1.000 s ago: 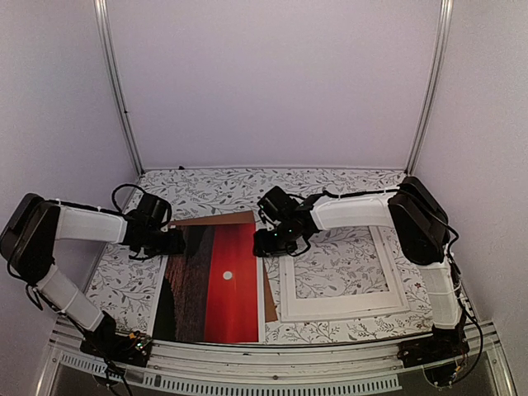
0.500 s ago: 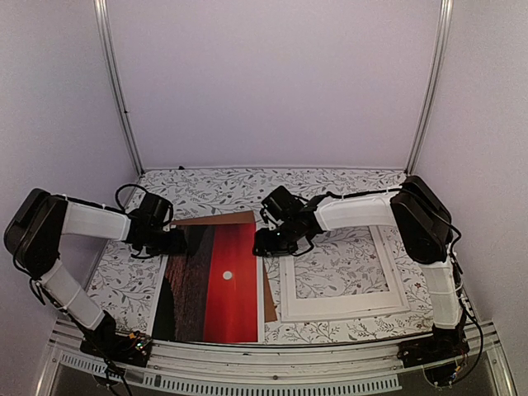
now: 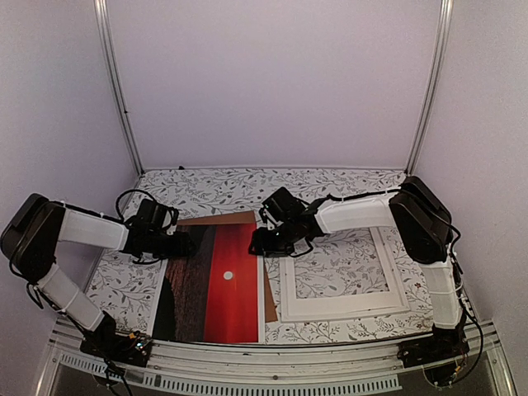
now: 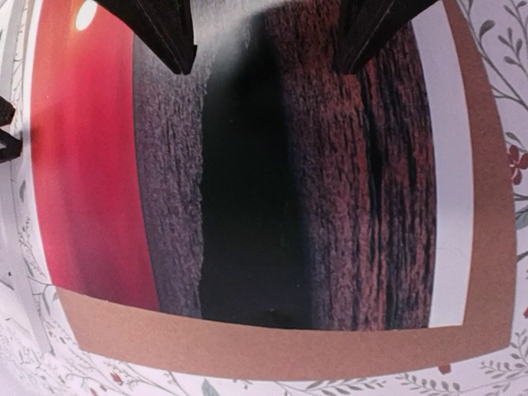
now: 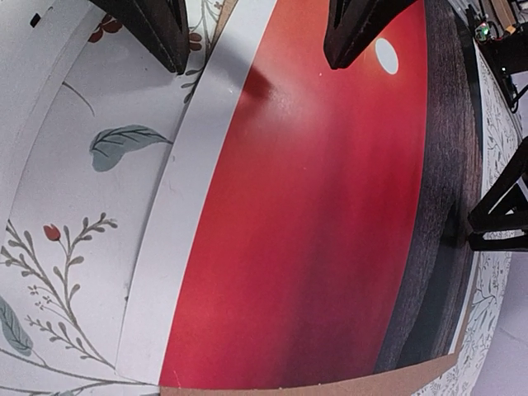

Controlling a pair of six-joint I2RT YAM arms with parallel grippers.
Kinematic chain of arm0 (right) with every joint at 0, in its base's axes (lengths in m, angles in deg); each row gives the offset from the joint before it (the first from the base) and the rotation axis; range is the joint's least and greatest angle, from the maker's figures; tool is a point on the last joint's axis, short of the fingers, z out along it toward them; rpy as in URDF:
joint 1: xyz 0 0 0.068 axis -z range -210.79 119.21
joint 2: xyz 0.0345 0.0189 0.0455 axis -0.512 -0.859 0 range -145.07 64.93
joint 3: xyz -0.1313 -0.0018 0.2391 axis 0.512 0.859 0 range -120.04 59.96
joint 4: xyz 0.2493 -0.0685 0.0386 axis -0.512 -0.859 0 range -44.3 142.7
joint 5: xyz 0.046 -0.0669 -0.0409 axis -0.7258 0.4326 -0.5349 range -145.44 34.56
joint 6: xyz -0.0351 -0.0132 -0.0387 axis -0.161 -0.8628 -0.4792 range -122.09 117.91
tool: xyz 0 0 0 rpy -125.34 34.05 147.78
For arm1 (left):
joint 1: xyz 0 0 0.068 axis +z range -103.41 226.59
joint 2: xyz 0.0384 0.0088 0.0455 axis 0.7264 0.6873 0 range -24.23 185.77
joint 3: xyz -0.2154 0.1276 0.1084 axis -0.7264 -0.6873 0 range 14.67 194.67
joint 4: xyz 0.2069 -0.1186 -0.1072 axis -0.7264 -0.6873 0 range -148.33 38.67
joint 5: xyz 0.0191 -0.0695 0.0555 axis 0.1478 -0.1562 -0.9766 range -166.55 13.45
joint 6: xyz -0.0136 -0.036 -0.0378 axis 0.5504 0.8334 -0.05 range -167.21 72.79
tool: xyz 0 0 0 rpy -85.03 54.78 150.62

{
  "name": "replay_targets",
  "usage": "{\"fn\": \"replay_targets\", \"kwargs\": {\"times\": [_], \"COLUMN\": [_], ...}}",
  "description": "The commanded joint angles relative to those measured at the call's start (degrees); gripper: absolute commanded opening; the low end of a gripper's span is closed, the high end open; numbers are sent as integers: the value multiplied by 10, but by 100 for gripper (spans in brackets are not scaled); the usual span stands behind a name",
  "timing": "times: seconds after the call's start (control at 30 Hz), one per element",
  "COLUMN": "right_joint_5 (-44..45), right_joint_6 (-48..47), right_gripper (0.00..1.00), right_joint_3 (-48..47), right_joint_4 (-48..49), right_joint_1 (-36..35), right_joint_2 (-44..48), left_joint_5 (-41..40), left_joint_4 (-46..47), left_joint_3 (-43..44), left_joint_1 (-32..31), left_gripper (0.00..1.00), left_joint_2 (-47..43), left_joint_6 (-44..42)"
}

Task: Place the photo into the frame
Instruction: Pick up the photo from the backboard.

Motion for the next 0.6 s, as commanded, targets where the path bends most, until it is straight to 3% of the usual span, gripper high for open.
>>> {"fn": "replay_targets", "kwargs": {"times": [0.0, 0.57], "right_joint_5": [7, -83], "right_joint_6": [22, 107], "right_gripper": [59, 60], "right_joint_3": [34, 76], "right_joint_4": [-20, 84], "right_joint_1": [3, 50], "right_joint_2": [-12, -11], "left_joint_5": [37, -11], "left_joint_4": [3, 16], "left_joint_3": [-20, -55], "left_joint_1": [-15, -56], "left_gripper": [61, 60], "left_joint_2": [6, -18], "left_joint_6": [12, 45]}}
